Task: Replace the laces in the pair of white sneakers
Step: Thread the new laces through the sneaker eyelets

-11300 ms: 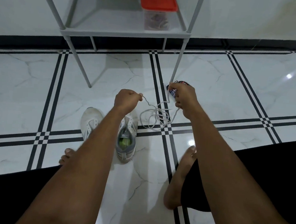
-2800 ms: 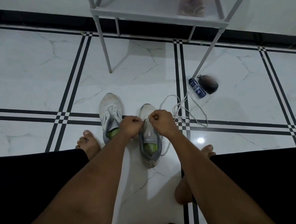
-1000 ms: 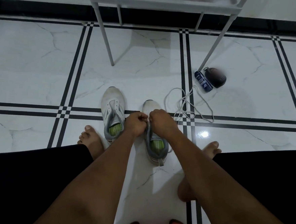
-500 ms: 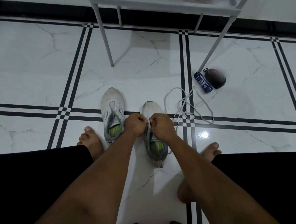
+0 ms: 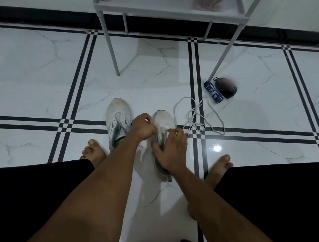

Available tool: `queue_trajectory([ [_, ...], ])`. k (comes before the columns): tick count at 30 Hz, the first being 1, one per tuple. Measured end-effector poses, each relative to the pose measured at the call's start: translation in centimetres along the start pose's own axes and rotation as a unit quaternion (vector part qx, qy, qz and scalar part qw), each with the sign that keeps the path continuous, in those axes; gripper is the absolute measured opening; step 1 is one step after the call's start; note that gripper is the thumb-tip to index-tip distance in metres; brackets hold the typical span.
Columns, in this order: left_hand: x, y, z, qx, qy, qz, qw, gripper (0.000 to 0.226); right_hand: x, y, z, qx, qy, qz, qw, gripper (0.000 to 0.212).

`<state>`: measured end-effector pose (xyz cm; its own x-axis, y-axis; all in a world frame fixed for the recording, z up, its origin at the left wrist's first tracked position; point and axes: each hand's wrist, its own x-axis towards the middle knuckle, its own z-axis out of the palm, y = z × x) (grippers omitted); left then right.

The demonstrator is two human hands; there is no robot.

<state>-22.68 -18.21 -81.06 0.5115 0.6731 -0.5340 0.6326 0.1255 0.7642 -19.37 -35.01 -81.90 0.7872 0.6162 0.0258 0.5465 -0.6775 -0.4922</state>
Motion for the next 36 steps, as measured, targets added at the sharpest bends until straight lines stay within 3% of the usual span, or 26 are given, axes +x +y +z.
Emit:
queue_trajectory([
  [3,-0.2,4.2,-1.6,-0.096,0.052,0.006,0.994,0.015,-1.1,-0.3,-0.1,-0.068,-0.078,0.014,0.995,0.079],
  [7,-0.4,10.1,-4.1,-0.37,0.076,-0.024,0.926,0.028,-1.0,-1.1,0.1,-0.047,-0.093,0.058,0.993,0.08],
  [9,-0.1,10.1,-4.0,-0.246,0.111,0.03,0.962,0.027,-0.7,-1.0,0.2,-0.031,-0.097,0.072,0.992,0.077],
  [10,0.1,9.3,-3.7,-0.101,0.112,0.071,0.986,0.026,-0.6,-0.8,0.2,-0.025,-0.103,0.077,0.991,0.076],
  [11,0.2,8.1,-3.1,0.045,0.088,0.109,0.989,0.024,-0.5,-0.7,0.2,-0.02,-0.107,0.077,0.991,0.074],
  [14,-0.1,3.8,-0.8,0.352,-0.041,0.113,0.928,0.027,-0.4,-0.4,0.5,-0.017,-0.1,0.069,0.992,0.075],
  [16,-1.2,1.8,0.3,0.473,-0.046,0.111,0.873,0.031,-0.5,-0.3,0.7,-0.002,-0.084,0.082,0.993,0.08],
  [17,-1.7,1.2,0.7,0.486,-0.03,0.123,0.864,0.027,-0.5,-0.1,0.9,0.01,-0.077,0.087,0.993,0.08],
  [19,-1.9,0.8,0.9,0.391,0.011,0.131,0.911,0.012,-0.5,0.2,1.2,0.035,-0.067,0.09,0.993,0.07],
  [21,-2.0,1.6,0.4,0.176,0.068,0.096,0.977,0.012,-0.6,0.3,1.3,0.044,-0.06,0.089,0.993,0.056],
  [22,-1.8,2.5,-0.1,0.033,0.098,0.066,0.992,0.015,-0.7,0.3,1.3,0.045,-0.056,0.09,0.993,0.052],
  [24,-1.4,5.5,-1.7,-0.196,0.149,0.009,0.969,0.022,-0.7,0.2,1.3,0.05,-0.058,0.092,0.993,0.047],
  [25,-1.2,7.0,-2.8,-0.257,0.171,-0.012,0.951,0.024,-0.6,0.2,1.4,0.054,-0.062,0.093,0.992,0.046],
  [28,-0.1,9.1,-5.4,-0.328,0.17,-0.056,0.927,0.027,-0.1,0.4,1.1,0.062,-0.102,0.091,0.989,0.046],
  [29,0.3,8.9,-5.7,-0.277,0.147,-0.044,0.948,0.03,0.2,0.6,1.0,0.066,-0.119,0.09,0.987,0.048],
  [31,0.7,7.0,-4.9,-0.008,0.074,0.017,0.997,0.035,0.3,0.9,0.7,0.066,-0.142,0.077,0.985,0.056],
  [33,0.7,3.8,-2.8,0.239,-0.01,0.063,0.969,0.033,-0.1,1.0,0.7,0.054,-0.139,0.048,0.988,0.06],
  [36,-0.9,0.2,-0.3,0.337,-0.042,0.078,0.937,0.025,-0.7,1.4,1.1,0.046,-0.11,0.018,0.993,0.06],
])
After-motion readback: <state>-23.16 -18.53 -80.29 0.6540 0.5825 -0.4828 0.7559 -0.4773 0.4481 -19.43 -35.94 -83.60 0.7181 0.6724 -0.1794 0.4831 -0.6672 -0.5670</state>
